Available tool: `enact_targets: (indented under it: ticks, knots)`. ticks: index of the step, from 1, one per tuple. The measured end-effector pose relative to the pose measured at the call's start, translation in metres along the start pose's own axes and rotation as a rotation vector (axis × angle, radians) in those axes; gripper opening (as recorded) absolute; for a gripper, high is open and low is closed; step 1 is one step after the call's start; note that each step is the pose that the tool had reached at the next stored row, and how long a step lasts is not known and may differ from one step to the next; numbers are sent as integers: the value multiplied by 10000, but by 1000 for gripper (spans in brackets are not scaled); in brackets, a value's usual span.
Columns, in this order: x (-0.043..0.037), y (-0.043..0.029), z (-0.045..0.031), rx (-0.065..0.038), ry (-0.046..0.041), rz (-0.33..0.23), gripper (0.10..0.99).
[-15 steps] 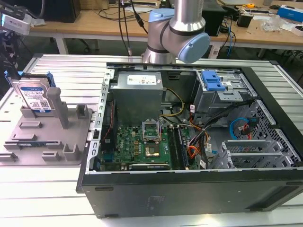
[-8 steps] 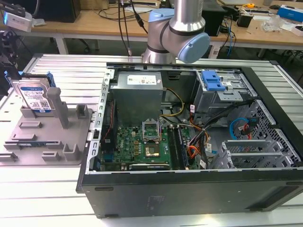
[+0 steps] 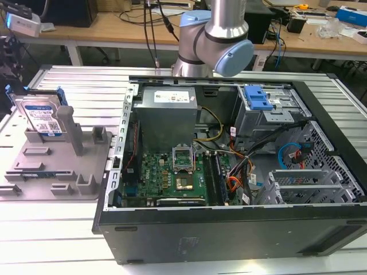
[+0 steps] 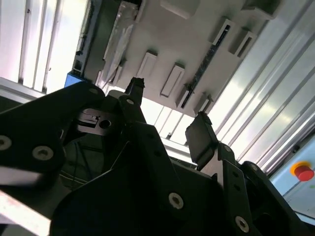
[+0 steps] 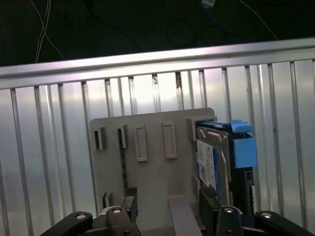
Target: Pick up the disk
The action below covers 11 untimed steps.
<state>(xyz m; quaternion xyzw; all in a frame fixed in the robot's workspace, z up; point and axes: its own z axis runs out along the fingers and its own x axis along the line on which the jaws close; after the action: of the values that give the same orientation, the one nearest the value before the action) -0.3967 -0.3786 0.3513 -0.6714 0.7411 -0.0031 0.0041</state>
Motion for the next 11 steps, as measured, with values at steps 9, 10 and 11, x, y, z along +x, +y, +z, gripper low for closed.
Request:
enact_targets:
  ticks: [9, 10, 11]
  knots:
    - [-519, 85, 1, 8, 61, -1, 616]
    - [-559, 94, 1, 7, 61, -5, 616]
    - [-596, 107, 1, 8, 62, -6, 616]
